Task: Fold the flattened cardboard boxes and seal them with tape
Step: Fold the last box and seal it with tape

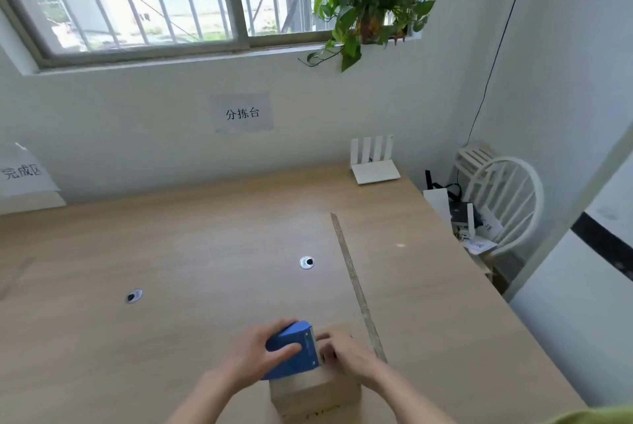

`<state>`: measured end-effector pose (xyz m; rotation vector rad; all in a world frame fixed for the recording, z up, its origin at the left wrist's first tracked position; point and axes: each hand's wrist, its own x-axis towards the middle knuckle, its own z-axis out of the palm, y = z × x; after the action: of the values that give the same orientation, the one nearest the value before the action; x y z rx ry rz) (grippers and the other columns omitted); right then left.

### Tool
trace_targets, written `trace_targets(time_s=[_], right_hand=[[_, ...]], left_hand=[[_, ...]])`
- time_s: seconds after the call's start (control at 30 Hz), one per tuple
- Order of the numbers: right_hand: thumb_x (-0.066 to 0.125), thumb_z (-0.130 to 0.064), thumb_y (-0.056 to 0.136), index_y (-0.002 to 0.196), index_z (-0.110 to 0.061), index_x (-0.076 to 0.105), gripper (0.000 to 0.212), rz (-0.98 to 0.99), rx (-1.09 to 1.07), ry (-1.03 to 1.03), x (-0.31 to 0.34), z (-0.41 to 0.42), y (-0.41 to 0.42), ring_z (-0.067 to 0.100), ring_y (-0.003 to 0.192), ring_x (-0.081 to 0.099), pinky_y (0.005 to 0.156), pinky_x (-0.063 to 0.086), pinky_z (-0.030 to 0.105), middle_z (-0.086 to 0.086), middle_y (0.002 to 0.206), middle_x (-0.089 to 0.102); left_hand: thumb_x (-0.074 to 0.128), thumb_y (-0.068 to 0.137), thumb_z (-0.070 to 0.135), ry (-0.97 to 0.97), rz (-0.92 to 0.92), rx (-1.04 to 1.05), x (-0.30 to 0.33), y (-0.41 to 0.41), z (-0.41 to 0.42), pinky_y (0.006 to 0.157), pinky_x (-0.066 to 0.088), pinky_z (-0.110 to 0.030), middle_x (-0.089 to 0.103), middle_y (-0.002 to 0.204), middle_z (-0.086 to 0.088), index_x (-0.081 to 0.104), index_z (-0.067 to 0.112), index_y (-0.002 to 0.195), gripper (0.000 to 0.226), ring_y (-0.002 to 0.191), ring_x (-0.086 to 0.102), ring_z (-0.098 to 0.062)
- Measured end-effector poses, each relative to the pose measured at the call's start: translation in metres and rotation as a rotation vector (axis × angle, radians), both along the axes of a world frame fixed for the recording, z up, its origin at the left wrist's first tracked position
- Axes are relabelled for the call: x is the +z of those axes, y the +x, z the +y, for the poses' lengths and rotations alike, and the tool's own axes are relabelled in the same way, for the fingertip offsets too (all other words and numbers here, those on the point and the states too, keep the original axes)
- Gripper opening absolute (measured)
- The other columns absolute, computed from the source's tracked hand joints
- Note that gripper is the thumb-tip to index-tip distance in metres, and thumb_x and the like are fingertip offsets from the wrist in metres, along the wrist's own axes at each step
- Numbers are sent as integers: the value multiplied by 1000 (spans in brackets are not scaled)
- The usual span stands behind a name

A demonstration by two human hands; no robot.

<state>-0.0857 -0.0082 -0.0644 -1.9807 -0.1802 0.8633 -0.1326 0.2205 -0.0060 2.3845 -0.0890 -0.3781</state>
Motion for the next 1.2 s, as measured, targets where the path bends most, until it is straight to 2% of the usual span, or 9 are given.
trace_targets(time_s=[0.03, 0.13, 0.27, 0.4, 0.57, 0.7, 0.87, 1.07, 1.2], right_hand=[[37, -28, 104, 130, -23, 61, 35, 2, -3, 16, -1, -1, 0, -2, 95, 56, 89, 43, 20, -7, 109, 66], [44, -46, 105, 117, -26, 66, 32, -21, -25, 28, -8, -3, -2, -4, 96, 60, 94, 46, 24, -13, 105, 69], [55, -55, 98, 117, -32, 69, 33, 20, -97, 93, -12, -3, 0, -4, 102, 65, 81, 48, 14, -14, 112, 72], [63, -61, 90, 110, -36, 72, 33, 35, -146, 117, -16, -1, 3, 0, 104, 66, 95, 52, 26, -16, 103, 75], [66, -49, 93, 98, -27, 70, 23, 6, -230, 98, -16, 4, -1, 0, 93, 70, 95, 54, 32, -12, 92, 77], [65, -35, 96, 89, -22, 69, 16, -68, -295, 14, -21, 4, 0, 0, 82, 67, 81, 54, 21, -11, 84, 74], [54, -15, 102, 95, -5, 58, 13, 81, -575, 142, -30, -20, 9, 13, 83, 77, 89, 59, 36, 8, 98, 76], [50, -18, 105, 98, 1, 56, 20, 53, -603, 118, -24, -32, 10, 15, 77, 77, 75, 56, 26, 11, 96, 75], [50, -20, 104, 100, 0, 57, 21, -36, -590, 14, -17, -38, 9, 6, 72, 75, 55, 48, 13, 7, 94, 74]], left_hand=[[57, 82, 63, 13, 3, 2, 0, 1, -1, 89, 50, -24, 61, 113, 36, 53, 57, 125, 44, 101, 58, 9], [56, 83, 61, 55, -4, -2, -1, 1, -6, 89, 47, -19, 61, 113, 38, 56, 54, 125, 43, 102, 56, 11], [57, 83, 62, 94, -14, -19, -4, 3, -7, 91, 48, -22, 60, 115, 39, 55, 54, 126, 44, 104, 56, 11], [55, 82, 67, 125, -3, -28, -9, 7, -5, 89, 50, -27, 59, 114, 40, 49, 62, 124, 43, 102, 57, 8], [54, 84, 67, 183, -8, -68, -4, 11, -4, 86, 47, -20, 58, 113, 42, 48, 67, 118, 34, 100, 54, 13], [42, 84, 74, 288, -38, -81, -7, 12, -4, 82, 50, -27, 63, 111, 31, 45, 58, 130, 48, 94, 58, 2], [38, 86, 73, 492, -45, -48, -13, 4, 19, 76, 49, -29, 68, 105, 18, 54, 45, 126, 51, 88, 62, -8], [40, 87, 72, 556, -47, -52, -18, 8, 5, 71, 45, -28, 69, 106, 15, 58, 43, 124, 50, 82, 59, -9], [40, 88, 71, 601, -48, -78, -19, 18, -2, 70, 43, -30, 70, 106, 12, 60, 39, 121, 51, 84, 60, -12]])
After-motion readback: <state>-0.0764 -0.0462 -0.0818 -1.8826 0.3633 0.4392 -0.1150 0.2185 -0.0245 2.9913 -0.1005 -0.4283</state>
